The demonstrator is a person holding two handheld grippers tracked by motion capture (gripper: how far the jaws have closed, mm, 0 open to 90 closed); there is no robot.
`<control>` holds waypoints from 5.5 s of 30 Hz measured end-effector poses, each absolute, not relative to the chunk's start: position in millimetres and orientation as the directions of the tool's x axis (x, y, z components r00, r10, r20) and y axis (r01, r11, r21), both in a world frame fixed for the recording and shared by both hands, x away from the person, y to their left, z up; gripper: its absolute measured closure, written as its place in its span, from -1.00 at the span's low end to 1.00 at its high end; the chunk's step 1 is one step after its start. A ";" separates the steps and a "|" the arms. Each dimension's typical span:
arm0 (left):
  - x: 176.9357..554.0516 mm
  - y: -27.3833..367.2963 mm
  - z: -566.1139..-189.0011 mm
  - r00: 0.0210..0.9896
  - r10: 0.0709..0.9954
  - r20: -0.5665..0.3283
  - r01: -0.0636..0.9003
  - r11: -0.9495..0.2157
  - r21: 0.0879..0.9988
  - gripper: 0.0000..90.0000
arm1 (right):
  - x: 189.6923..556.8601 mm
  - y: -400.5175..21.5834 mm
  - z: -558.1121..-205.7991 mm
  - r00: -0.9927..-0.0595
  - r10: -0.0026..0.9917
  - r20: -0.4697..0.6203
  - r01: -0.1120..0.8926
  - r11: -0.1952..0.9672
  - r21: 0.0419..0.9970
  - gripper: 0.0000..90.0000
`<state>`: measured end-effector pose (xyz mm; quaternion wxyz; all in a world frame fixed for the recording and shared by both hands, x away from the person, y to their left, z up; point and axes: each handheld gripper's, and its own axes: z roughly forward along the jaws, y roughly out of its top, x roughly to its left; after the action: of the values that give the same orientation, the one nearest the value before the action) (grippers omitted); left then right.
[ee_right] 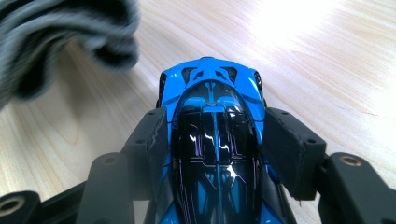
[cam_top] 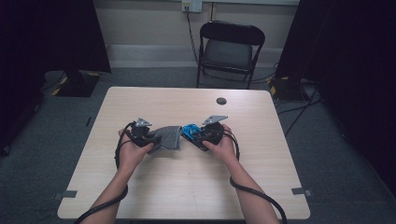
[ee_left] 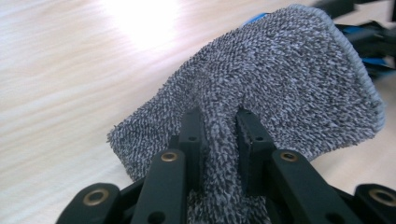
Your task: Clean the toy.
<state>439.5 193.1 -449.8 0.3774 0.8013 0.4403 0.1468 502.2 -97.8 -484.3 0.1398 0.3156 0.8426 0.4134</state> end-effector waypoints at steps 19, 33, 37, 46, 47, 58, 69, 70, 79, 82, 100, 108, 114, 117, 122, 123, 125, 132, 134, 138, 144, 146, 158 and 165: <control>391.0 142.7 -448.5 0.752 0.658 -0.047 0.464 -0.476 0.747 0.66 | 503.5 -97.6 -483.0 -0.764 0.644 0.028 0.422 0.467 0.777 -0.08; 392.1 93.6 -460.4 0.809 0.587 -0.038 0.427 -0.542 0.724 0.65 | 502.9 -99.6 -483.6 -0.764 0.645 0.036 0.426 0.461 0.779 -0.08; 396.2 82.1 -466.0 0.806 0.592 -0.020 0.431 -0.562 0.706 0.64 | 502.5 -100.0 -484.1 -0.764 0.644 0.036 0.423 0.458 0.782 -0.08; 410.0 72.2 -471.7 0.777 0.629 0.027 0.442 -0.576 0.688 0.64 | 501.4 -100.9 -484.5 -0.763 0.645 0.036 0.422 0.456 0.784 -0.08; 411.1 72.6 -471.6 0.775 0.631 0.025 0.445 -0.573 0.688 0.64 | 501.4 -101.1 -484.5 -0.763 0.645 0.036 0.422 0.455 0.784 -0.08; 416.8 74.9 -472.6 0.758 0.652 0.024 0.462 -0.562 0.686 0.65 | 501.4 -101.6 -484.8 -0.764 0.644 0.037 0.420 0.454 0.786 -0.08; 420.8 81.8 -471.9 0.735 0.676 0.054 0.465 -0.560 0.686 0.66 | 500.3 -101.7 -484.5 -0.764 0.645 0.033 0.420 0.457 0.784 -0.08; 421.7 83.4 -471.6 0.732 0.679 0.059 0.468 -0.564 0.681 0.66 | 500.3 -101.8 -484.5 -0.764 0.644 0.032 0.419 0.458 0.784 -0.08; 430.3 94.6 -471.2 0.700 0.709 0.083 0.483 -0.556 0.677 0.66 | 500.1 -102.0 -484.8 -0.763 0.646 0.033 0.419 0.455 0.786 -0.08; 432.5 99.8 -470.3 0.692 0.717 0.086 0.491 -0.555 0.672 0.66 | 500.0 -102.2 -484.9 -0.763 0.645 0.033 0.418 0.455 0.786 -0.08; 444.7 119.4 -469.5 0.641 0.765 0.064 0.535 -0.505 0.678 0.66 | 500.1 -102.3 -484.9 -0.764 0.645 0.034 0.418 0.454 0.787 -0.08; 452.8 125.9 -468.7 0.622 0.781 0.061 0.553 -0.493 0.671 0.66 | 500.0 -102.4 -485.0 -0.763 0.645 0.035 0.420 0.454 0.786 -0.08; 459.7 130.1 -467.9 0.606 0.793 0.062 0.568 -0.486 0.664 0.66 | 500.0 -102.4 -485.0 -0.763 0.645 0.034 0.418 0.454 0.787 -0.08; 462.0 132.1 -468.5 0.598 0.799 0.057 0.574 -0.477 0.665 0.66 | 499.8 -102.6 -485.0 -0.763 0.645 0.034 0.418 0.454 0.787 -0.08; 466.2 136.1 -468.0 0.583 0.810 0.065 0.582 -0.472 0.662 0.66 | 499.8 -102.6 -484.8 -0.765 0.644 0.033 0.418 0.456 0.786 -0.08; 467.3 137.1 -467.8 0.583 0.810 0.070 0.581 -0.475 0.661 0.66 | 499.8 -102.7 -484.9 -0.764 0.644 0.033 0.418 0.456 0.786 -0.08; 469.0 138.3 -467.7 0.573 0.817 0.060 0.590 -0.462 0.663 0.66 | 499.7 -102.5 -484.8 -0.764 0.644 0.033 0.418 0.456 0.785 -0.08; 474.9 141.9 -467.6 0.555 0.830 0.060 0.604 -0.452 0.657 0.66 | 499.7 -102.7 -484.9 -0.764 0.644 0.033 0.418 0.456 0.786 -0.08; 476.2 142.9 -467.9 0.547 0.835 0.061 0.606 -0.445 0.659 0.66 | 499.7 -102.6 -484.9 -0.764 0.645 0.033 0.419 0.455 0.786 -0.08; 478.9 144.9 -467.6 0.541 0.838 0.074 0.611 -0.452 0.650 0.66 | 499.6 -102.8 -485.1 -0.763 0.645 0.033 0.418 0.454 0.787 -0.08; 483.9 149.1 -467.0 0.518 0.852 0.079 0.622 -0.438 0.649 0.66 | 499.8 -102.8 -484.9 -0.764 0.644 0.034 0.418 0.455 0.786 -0.08; 485.5 150.7 -466.6 0.508 0.858 0.079 0.628 -0.431 0.648 0.66 | 499.7 -102.7 -484.9 -0.765 0.644 0.033 0.418 0.456 0.785 -0.08; 491.3 165.9 -466.7 0.455 0.888 0.068 0.652 -0.384 0.653 0.66 | 499.7 -103.1 -485.2 -0.765 0.643 0.034 0.416 0.454 0.788 -0.08; 487.5 175.3 -462.0 0.447 0.893 0.059 0.649 -0.369 0.666 0.66 | 499.8 -103.0 -485.1 -0.765 0.643 0.034 0.417 0.454 0.787 -0.08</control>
<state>487.5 175.3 -462.0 0.2890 0.7999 0.4818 0.2112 499.8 -103.0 -485.1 0.1354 0.3149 0.8419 0.4167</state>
